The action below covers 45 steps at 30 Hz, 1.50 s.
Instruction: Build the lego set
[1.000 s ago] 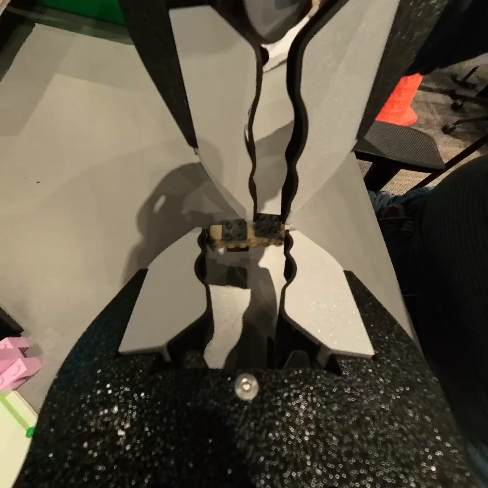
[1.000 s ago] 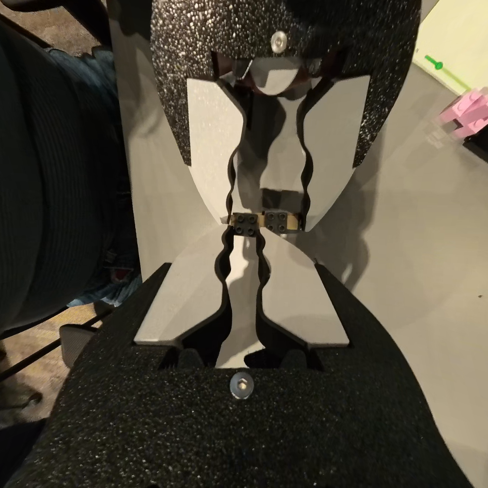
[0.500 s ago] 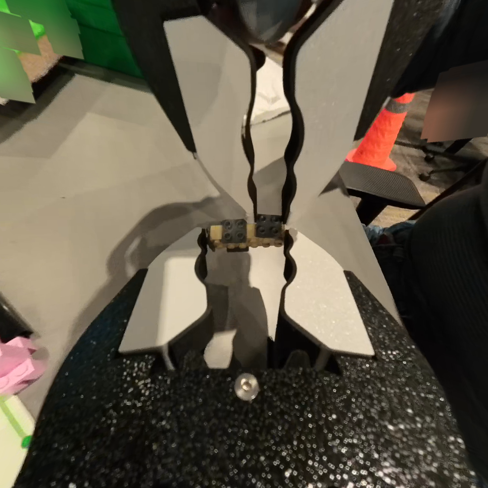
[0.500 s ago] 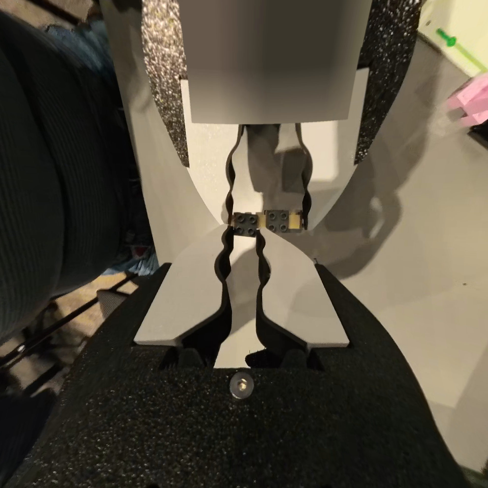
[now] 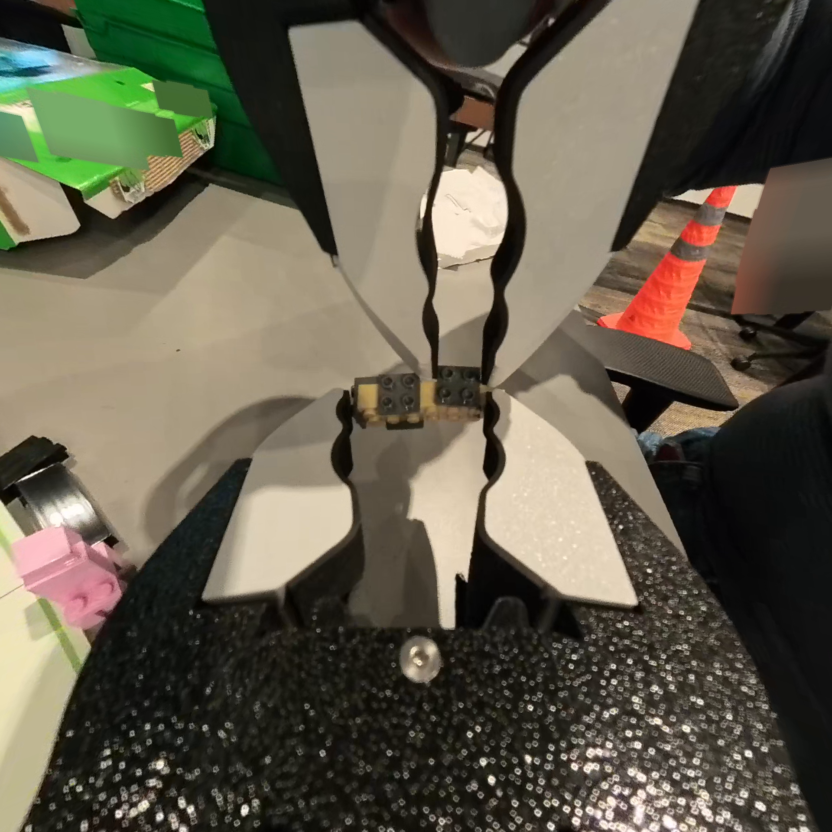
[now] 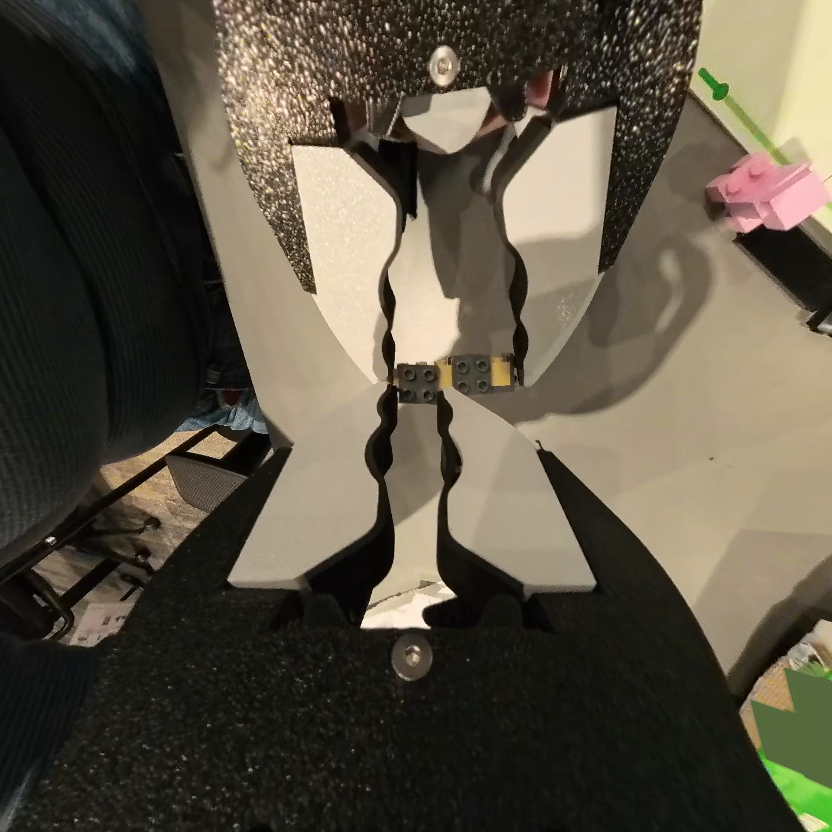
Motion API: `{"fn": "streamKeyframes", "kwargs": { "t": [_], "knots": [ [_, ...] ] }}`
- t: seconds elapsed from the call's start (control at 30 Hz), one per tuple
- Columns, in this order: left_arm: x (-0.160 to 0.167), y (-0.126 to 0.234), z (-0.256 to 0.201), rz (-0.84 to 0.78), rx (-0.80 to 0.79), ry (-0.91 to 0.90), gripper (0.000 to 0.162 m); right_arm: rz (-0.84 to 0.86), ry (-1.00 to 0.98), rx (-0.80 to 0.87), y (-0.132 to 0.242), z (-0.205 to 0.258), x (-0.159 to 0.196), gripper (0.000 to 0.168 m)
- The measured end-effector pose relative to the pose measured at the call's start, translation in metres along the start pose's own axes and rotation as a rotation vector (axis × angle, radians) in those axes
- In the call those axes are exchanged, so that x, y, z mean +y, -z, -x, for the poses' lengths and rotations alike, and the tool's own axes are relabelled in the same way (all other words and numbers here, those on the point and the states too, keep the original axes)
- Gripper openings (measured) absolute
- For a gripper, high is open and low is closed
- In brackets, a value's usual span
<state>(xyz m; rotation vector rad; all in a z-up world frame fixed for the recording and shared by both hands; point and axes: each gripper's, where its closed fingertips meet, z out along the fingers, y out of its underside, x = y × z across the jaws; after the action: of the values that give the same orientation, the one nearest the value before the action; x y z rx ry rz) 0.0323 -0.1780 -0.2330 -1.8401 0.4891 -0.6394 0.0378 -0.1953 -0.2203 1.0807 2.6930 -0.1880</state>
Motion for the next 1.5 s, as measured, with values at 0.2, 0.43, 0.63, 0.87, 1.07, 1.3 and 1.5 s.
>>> {"fn": "streamKeyframes", "kwargs": {
  "t": [0.2, 0.43, 0.63, 0.87, 1.07, 1.3, 1.5],
  "knots": [
    [-0.001, 0.000, 0.000, -0.009, 0.007, 0.012, 0.056, 0.017, -0.006, 0.004, 0.001, 0.001, 0.000, 0.018],
    [-0.003, 0.002, 0.001, -0.022, 0.004, 0.018, 0.056, 0.008, 0.003, 0.032, 0.006, 0.000, -0.001, 0.019],
    [-0.006, 0.005, 0.003, -0.041, -0.003, 0.022, 0.056, -0.132, 0.026, 0.111, 0.024, -0.005, -0.011, 0.022],
    [-0.022, 0.014, 0.005, -0.127, -0.034, 0.018, 0.056, -0.562, 0.035, 0.376, 0.066, -0.013, -0.017, 0.000],
    [-0.037, 0.025, 0.008, -0.222, -0.062, 0.016, 0.056, -0.901, 0.064, 0.529, 0.066, 0.001, -0.017, 0.000],
    [-0.041, 0.027, 0.007, -0.247, -0.049, 0.020, 0.056, -0.978, 0.065, 0.470, 0.052, 0.010, -0.019, 0.000],
    [-0.042, 0.026, 0.005, -0.244, -0.047, 0.010, 0.056, -0.975, 0.081, 0.477, 0.051, 0.008, -0.023, 0.000]
  ]
}}
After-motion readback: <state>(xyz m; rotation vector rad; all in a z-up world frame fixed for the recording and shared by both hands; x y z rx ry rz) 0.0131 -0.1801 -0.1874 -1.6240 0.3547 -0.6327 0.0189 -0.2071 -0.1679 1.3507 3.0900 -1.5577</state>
